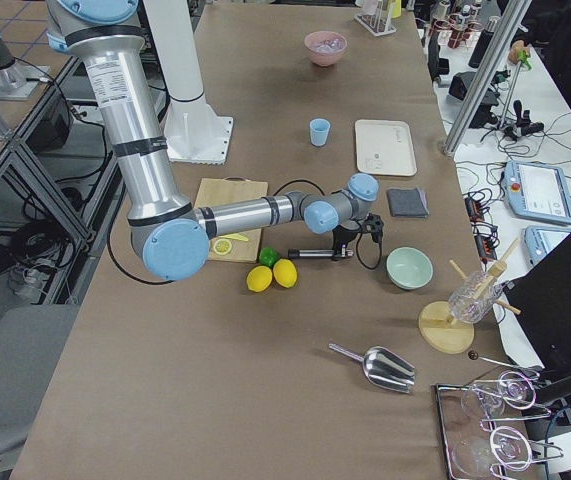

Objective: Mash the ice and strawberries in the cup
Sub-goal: 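Close the right gripper around the top of the steel muddler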

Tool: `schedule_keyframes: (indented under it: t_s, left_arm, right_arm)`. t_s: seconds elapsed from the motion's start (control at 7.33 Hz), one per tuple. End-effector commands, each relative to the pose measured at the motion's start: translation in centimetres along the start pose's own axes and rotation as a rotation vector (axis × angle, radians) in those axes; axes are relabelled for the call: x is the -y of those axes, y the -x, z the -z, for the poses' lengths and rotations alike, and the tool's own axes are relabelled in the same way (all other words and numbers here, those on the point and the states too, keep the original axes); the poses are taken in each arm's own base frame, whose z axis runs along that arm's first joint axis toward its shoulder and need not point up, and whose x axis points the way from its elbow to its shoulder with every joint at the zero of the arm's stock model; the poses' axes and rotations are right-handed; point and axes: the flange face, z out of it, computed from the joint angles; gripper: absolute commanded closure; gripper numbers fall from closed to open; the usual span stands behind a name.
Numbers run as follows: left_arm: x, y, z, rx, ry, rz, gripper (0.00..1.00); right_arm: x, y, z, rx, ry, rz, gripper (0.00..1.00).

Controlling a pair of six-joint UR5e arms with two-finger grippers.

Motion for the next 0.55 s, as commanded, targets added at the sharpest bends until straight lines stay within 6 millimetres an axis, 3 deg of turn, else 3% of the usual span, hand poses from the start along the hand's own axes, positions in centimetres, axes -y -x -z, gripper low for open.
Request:
schedule_keyframes:
  t_s: [0.0, 0.14, 0.41]
  left_arm:
    - [0.0, 0.1, -0.1, -0.001, 0.003, 0.002, 0.02]
    - [0.0, 0.0, 0.0, -0.001, 0.000, 0.000, 0.02]
    - [-0.3, 0.0, 0.2, -0.001, -0.006, -0.008, 0.02]
  right_arm:
    - [0.8, -0.1, 3.5, 0.064, -0.027, 0.030, 1.00]
    - [1.0, 1.2, 6.8, 0.103, -0.065, 0.044, 1.00]
    - [-1.1, 6.6, 13.8, 0.148, -0.203, 0.146, 1.00]
